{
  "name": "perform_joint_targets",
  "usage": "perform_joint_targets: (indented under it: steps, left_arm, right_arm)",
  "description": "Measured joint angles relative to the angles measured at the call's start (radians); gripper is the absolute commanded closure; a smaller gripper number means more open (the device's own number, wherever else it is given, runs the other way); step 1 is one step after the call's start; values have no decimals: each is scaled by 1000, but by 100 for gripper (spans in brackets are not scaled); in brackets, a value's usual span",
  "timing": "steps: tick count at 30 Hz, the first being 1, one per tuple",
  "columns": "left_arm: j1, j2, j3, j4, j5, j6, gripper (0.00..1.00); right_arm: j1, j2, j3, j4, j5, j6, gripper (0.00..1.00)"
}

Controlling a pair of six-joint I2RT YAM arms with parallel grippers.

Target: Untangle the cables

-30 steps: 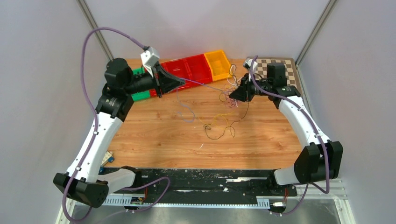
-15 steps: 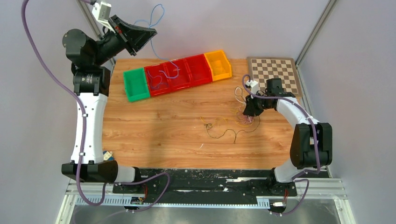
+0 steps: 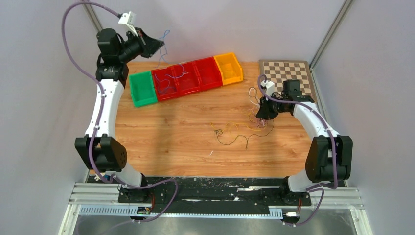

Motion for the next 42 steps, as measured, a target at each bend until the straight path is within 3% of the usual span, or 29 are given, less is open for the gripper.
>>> perform_joint_targets:
  steps: [6,15,22,33,38,42]
  left_arm:
    - [6,120,-69,-30,-27,-10,100]
    - [104,341,-68,-32,-23,-151,100]
    - [134,485,16,-90,-35,-163,100]
    - [143,668,270,-89,-90,-20,100]
    - [144,679,241,-100,-89,98,100]
    - [144,628,87,-85,-82,217,100]
  right_arm:
    - [0,-42,17,-8,-3,27,87]
    - [0,-44,30,-29,12,37,86]
    - [0,-44,41,-39,35,37,86]
    - [0,-44,42,-45,56,36,85]
    - [0,-44,42,-47,68,35,85]
    - [0,-44,42,-48,71,35,85]
